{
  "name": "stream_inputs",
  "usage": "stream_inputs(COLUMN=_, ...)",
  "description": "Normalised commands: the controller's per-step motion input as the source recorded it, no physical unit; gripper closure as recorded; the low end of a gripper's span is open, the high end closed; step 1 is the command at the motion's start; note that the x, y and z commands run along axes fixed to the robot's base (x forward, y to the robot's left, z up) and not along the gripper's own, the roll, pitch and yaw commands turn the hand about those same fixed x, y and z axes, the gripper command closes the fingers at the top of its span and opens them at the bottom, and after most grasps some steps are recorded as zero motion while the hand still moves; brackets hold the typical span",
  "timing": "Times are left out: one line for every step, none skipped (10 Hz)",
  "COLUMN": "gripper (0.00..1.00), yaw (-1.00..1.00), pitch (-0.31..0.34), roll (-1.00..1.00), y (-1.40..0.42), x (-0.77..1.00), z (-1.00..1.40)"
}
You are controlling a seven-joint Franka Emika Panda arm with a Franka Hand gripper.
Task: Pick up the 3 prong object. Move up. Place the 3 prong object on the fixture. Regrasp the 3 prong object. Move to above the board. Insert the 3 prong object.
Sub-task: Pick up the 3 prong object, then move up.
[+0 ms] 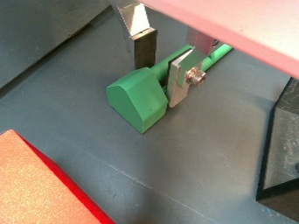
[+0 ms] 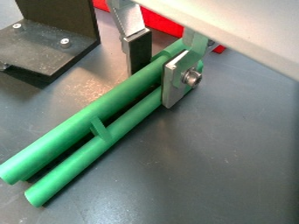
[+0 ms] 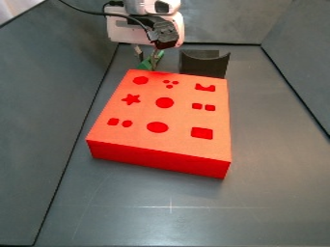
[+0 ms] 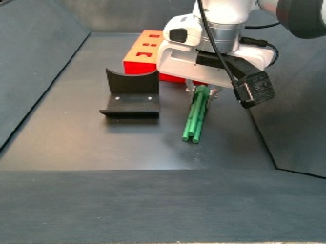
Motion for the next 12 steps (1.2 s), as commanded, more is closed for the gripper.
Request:
stream_inputs(gripper=1.0, yaw=0.0, pitch=0.0, roll=0.0, y=0.0, x=0.0, z=0.0)
stream_inputs(gripper=1.0, yaw=0.0, pitch=0.0, roll=0.0, y=0.0, x=0.0, z=0.0)
stream_inputs(gripper=1.0, yaw=0.0, pitch=0.0, roll=0.0, y=0.0, x=0.0, z=0.0)
stream_inputs(gripper=1.0, yaw=0.0, pitch=0.0, roll=0.0, y=0.0, x=0.0, z=0.0)
stream_inputs(gripper=1.0, yaw=0.0, pitch=0.0, roll=0.0, y=0.0, x=0.0, z=0.0)
stream_inputs(gripper=1.0, yaw=0.0, pitch=0.0, roll=0.0, y=0.0, x=0.0, z=0.0)
stream_inputs(gripper=1.0, yaw=0.0, pitch=0.0, roll=0.0, y=0.0, x=0.0, z=0.0)
stream_inputs(gripper=1.0, yaw=0.0, pitch=0.0, roll=0.0, y=0.0, x=0.0, z=0.0)
stream_inputs(gripper=1.0, yaw=0.0, pitch=0.0, roll=0.0, y=0.0, x=0.0, z=0.0)
stream_inputs(gripper=1.0, yaw=0.0, pitch=0.0, roll=0.0, y=0.0, x=0.0, z=0.83)
stream_inputs(gripper=1.0, yaw=-0.04, pitch=-0.015, roll=0.0, y=0.01, x=0.04, z=0.85)
stream_inputs(gripper=1.0, yaw=-0.04, pitch=0.027, roll=-0.02, y=0.0, x=0.01, z=0.71)
